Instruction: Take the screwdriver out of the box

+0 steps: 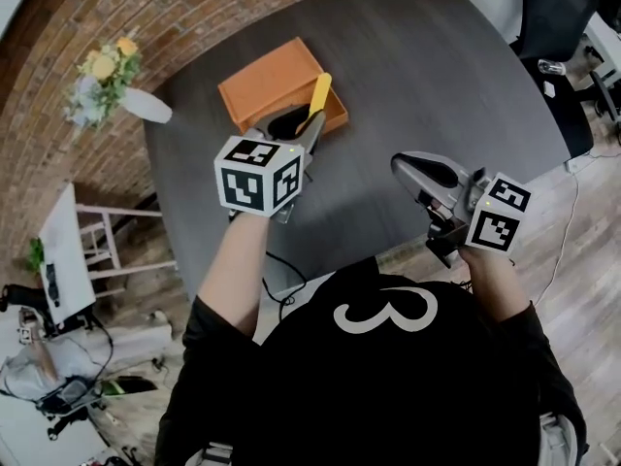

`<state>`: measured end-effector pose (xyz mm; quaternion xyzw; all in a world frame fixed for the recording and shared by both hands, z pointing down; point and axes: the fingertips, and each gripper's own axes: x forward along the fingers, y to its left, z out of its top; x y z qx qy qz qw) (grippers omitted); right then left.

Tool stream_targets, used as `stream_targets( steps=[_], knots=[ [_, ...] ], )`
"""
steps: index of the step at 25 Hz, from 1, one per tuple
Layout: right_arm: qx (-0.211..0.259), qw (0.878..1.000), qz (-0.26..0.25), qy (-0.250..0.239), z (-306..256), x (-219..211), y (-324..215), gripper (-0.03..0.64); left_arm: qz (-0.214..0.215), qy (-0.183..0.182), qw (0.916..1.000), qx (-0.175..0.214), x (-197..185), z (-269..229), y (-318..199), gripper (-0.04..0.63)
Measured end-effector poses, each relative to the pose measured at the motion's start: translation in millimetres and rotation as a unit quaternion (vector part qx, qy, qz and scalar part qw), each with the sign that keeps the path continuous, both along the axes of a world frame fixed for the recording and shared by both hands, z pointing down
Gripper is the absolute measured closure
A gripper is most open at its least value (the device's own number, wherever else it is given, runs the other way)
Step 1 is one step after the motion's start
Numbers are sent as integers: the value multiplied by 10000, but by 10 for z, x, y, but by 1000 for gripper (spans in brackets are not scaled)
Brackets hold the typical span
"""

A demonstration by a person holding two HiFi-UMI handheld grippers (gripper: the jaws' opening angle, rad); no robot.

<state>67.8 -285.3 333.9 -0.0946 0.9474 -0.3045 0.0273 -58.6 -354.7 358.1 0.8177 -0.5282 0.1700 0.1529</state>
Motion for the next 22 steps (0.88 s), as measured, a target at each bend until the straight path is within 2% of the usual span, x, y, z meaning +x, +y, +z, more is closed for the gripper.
stream_targets(
  steps=[7,12,17,22],
  knots=[
    [454,9987,-12,-212,-347,45,158,617,109,741,9960,495,272,-397,540,500],
    [718,9970,-153,-257,-502,56,317,617,40,1405,9859,903,400,-589,967,500],
    [801,9965,-232,-96,-541,46,403,617,-111,1583,9814,1082,464,-708,1273,500],
    [929,9948,-408,3,-515,7,600,617,-369,1602,9787,1231,420,-751,1520,500]
  ],
)
